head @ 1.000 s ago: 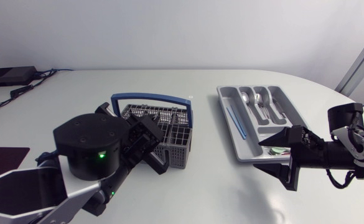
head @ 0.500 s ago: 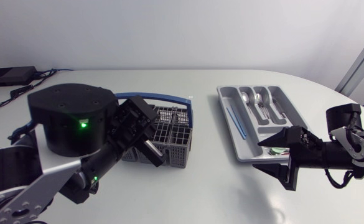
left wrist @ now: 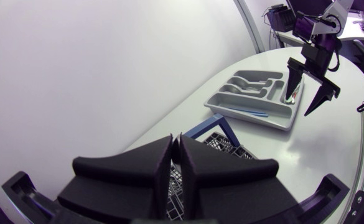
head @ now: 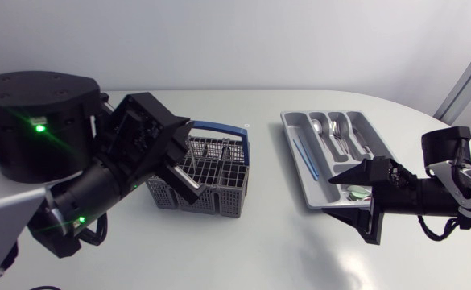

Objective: Unload the cutlery basket into the drawer organizer.

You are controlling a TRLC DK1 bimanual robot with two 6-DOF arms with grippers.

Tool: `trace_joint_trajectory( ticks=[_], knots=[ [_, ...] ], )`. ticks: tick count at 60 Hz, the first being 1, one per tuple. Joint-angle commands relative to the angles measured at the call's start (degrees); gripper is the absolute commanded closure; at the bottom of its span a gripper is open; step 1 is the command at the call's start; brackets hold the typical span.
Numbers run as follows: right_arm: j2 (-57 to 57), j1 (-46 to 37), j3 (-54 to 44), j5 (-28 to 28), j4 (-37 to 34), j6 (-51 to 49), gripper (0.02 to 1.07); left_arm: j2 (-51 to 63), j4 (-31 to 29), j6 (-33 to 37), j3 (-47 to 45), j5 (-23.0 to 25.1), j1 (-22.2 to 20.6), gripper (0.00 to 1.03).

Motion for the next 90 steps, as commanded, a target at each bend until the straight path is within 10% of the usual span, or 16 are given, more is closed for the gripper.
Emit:
trace_joint_trajectory(
  ticks=[1, 33, 90],
  knots=[
    [-1.9, 1.7, 0.9, -0.3, -0.3, 3.5, 0.17, -1.9, -0.3, -1.6, 2.2, 0.1, 0.1, 1.0],
    [-18.1, 17.4, -0.7, 4.8, 12.2, 30.6, 0.17, 6.0, -5.5, -21.9, 12.4, 14.2, 4.2, 1.0],
    [-12.6, 31.5, 5.3, 22.1, 24.2, 44.2, 0.45, 19.3, 2.2, -33.7, 19.0, 17.6, -0.7, 1.0]
  ],
)
